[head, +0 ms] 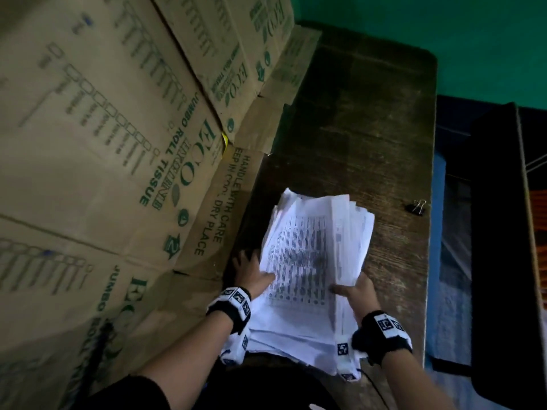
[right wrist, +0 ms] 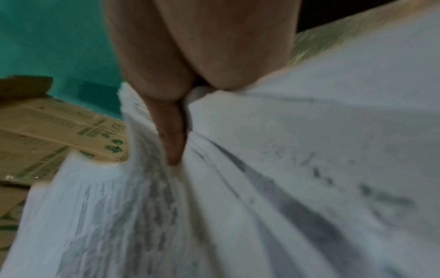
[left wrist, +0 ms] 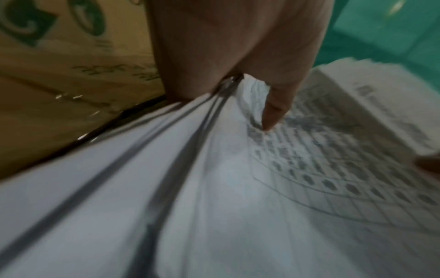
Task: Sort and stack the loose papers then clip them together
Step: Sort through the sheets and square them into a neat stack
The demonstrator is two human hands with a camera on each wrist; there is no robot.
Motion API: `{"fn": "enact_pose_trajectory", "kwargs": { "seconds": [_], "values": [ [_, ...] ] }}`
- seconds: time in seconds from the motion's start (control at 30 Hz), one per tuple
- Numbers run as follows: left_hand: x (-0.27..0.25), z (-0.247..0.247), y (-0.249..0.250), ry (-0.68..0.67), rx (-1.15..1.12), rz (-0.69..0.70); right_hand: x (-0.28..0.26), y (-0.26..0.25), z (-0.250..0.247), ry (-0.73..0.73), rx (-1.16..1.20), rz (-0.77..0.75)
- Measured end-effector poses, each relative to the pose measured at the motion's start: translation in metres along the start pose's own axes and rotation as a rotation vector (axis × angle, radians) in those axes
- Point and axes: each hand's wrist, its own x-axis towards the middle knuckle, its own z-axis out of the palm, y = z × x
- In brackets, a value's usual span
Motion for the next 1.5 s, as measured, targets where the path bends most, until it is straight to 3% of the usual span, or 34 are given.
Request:
{"fn": "enact_pose_trajectory", "kwargs": {
  "seconds": [0.07,0.13,0.23,0.4,0.5,0.57,0.63,0.8,0.93,1.03,1.13,1.23,1.3,1.37,1.5],
  "values": [
    [0.002,-0.005,-0.012,-0.031,-0.297,-0.038,-0.019,-0.009,-0.009,-0.029,0.066,-0.056],
    [0.001,-0.013,-0.019,-0.158,-0.627,-0.066,-0.035,-0.018,-0.021,-0.034,0.143,-0.086],
    [-0.012,-0.028,-0.008,-0.280,-0.769,-0.051,-0.053,-0.031,-0.033,-0.033,0.167,-0.155],
    [-0.031,-0.030,0.028,0.078,-0.726,-0.004,-0.072,-0.068,-0.037,0.164,0.111,-0.365],
    [-0.047,-0.032,0.048,0.244,-0.877,0.238,-0.081,-0.089,-0.037,0.251,0.130,-0.489],
    [-0.067,-0.041,0.059,0.323,-0.835,0.386,-0.084,-0.092,-0.046,0.219,0.156,-0.533],
    [-0.075,-0.042,0.060,0.258,-0.821,0.451,-0.085,-0.087,-0.064,0.158,0.190,-0.543],
    [-0.092,-0.044,0.064,-0.061,-0.757,0.472,-0.083,-0.089,-0.094,0.051,0.156,-0.573],
    [-0.089,-0.063,0.065,0.014,-0.824,0.456,-0.067,-0.091,-0.110,0.027,0.198,-0.552],
    [-0.087,-0.062,0.080,-0.038,-0.783,0.448,-0.066,-0.098,-0.088,-0.015,0.207,-0.516],
    [-0.075,-0.058,0.098,0.268,-0.915,0.399,-0.068,-0.116,-0.058,0.111,0.263,-0.508],
    [-0.097,-0.066,0.116,0.399,-1.005,0.514,-0.077,-0.132,-0.049,0.206,0.301,-0.586],
    [-0.107,-0.070,0.115,0.370,-1.044,0.615,-0.084,-0.134,-0.056,0.194,0.294,-0.662],
    [-0.103,-0.068,0.103,0.300,-1.052,0.605,-0.087,-0.128,-0.068,0.152,0.239,-0.683],
    [-0.082,-0.065,0.081,0.095,-0.805,0.655,-0.083,-0.109,-0.094,0.113,0.041,-0.669]
  ]
}}
